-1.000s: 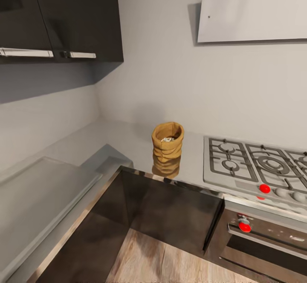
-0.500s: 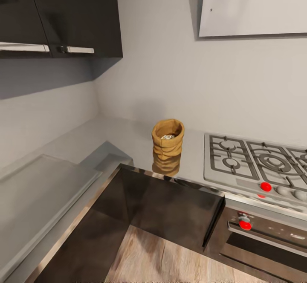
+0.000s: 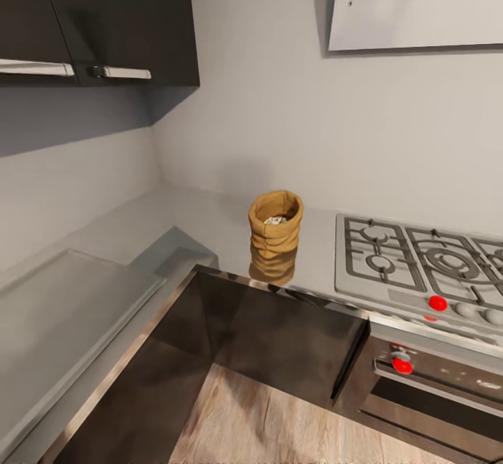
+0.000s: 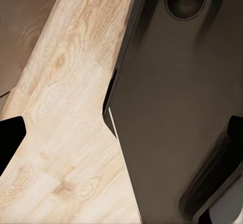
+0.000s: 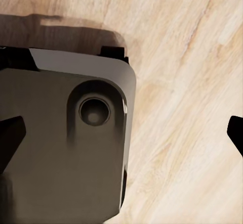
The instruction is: In the kitchen, take the popcorn bag from the countertop, put it into the microwave, and heat it until the popcorn is cooked so the cooked popcorn ends up inside the bag.
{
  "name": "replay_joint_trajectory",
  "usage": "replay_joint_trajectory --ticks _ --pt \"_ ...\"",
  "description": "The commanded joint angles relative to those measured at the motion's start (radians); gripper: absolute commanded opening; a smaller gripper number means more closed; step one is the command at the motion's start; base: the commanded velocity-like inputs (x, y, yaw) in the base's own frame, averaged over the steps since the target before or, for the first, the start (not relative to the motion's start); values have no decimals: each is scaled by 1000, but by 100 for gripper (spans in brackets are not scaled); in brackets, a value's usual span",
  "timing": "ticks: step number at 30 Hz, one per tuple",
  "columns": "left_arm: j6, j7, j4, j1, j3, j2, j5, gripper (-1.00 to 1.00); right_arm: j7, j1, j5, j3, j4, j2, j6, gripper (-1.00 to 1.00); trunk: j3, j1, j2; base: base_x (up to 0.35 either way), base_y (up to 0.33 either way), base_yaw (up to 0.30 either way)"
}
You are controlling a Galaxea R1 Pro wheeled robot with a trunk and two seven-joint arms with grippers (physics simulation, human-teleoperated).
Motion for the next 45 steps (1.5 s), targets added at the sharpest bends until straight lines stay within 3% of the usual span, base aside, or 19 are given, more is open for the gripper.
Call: replay_joint_trajectory --ticks 1,23,40,45 --pt "-3 3 0 0 0 0 5 100 1 -1 7 -8 3 -1 -7 100 -3 0 -1 0 0 0" --pt "-2 2 1 0 -1 0 4 100 2 -1 7 -8 3 -2 -5 100 -37 0 -1 0 0 0" --pt "0 2 2 0 -4 0 4 100 1 -1 8 -8 2 -7 -12 100 -39 0 -1 0 0 0" --pt "-1 2 1 0 -6 0 2 100 12 -1 19 -8 -34 4 5 100 -39 0 -1 0 0 0"
